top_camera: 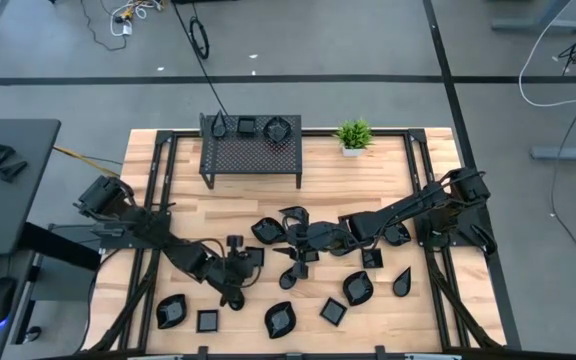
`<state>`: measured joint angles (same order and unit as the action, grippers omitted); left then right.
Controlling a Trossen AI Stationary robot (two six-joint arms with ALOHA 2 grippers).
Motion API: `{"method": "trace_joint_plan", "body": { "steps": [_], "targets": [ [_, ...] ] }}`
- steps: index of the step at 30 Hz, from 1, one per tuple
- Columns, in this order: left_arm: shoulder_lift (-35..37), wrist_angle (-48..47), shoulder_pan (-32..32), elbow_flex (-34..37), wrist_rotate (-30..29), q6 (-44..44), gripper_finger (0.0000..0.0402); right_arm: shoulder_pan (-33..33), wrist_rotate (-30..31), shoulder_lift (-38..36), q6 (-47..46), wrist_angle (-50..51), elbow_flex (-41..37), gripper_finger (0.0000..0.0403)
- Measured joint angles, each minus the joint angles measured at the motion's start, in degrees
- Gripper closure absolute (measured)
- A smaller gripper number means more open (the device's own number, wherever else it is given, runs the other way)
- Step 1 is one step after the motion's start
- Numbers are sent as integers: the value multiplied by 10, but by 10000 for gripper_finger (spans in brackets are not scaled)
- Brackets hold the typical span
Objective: Pick & Place Mini shaped plates
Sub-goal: Stack the black square plate on top of the square plate on the shelf
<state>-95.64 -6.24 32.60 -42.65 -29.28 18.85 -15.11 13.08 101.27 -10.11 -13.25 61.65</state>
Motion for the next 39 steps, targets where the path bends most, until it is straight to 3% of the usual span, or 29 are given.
{"method": "trace_joint_plan", "body": {
  "steps": [12,32,39],
  "targets": [
    [0,-1,-13,0,34,-22,336,-1,0,0,0,0,0,298],
    [-8,1,-13,0,21,-53,329,-8,0,0,1,0,0,298],
    [-22,4,-13,-1,14,-45,307,-7,0,0,1,0,0,298]
  ]
}}
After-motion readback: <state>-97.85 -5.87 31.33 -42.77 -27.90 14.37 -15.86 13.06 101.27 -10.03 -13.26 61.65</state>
